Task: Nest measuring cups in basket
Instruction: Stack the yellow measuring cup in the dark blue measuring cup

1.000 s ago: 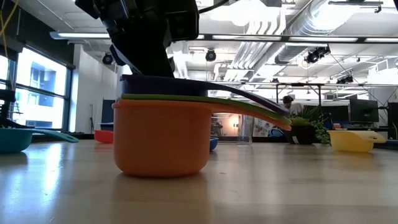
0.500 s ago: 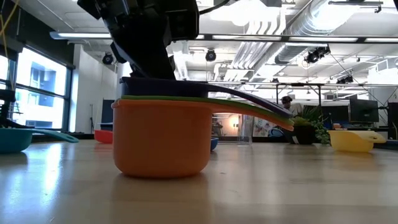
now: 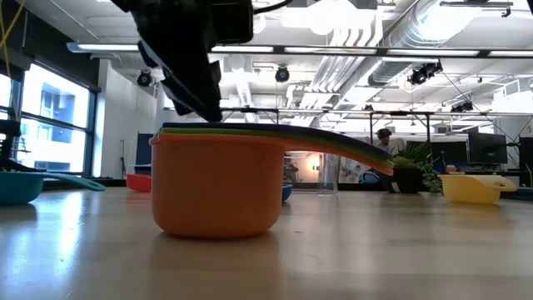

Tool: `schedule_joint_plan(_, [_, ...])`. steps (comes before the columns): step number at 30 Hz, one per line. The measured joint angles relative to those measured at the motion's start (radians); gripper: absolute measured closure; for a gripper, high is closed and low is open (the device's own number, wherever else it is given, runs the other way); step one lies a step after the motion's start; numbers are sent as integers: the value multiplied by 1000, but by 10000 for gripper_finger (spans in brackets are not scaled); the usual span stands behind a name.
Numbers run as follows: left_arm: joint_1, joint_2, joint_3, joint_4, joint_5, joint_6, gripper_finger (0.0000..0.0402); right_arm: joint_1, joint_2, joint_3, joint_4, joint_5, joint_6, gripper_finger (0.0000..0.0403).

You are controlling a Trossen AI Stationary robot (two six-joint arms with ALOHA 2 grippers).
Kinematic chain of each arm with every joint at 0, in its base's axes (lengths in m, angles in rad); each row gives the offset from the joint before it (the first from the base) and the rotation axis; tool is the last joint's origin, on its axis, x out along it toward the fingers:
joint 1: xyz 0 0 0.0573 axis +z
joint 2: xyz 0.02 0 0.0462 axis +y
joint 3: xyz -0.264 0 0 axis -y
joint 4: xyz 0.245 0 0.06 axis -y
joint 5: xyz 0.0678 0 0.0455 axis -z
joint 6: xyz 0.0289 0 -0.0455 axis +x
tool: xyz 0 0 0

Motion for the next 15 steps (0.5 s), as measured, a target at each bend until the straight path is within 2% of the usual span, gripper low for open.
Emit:
schedule_joint_plan(10, [0,-179,-3,-108,-17,30,314,-22,-4,0,1,-37,-71,302])
schedule_joint_plan(15, [8,-300,0,-177,-117,56,314,-82,-17,0,0,-85,-107,302])
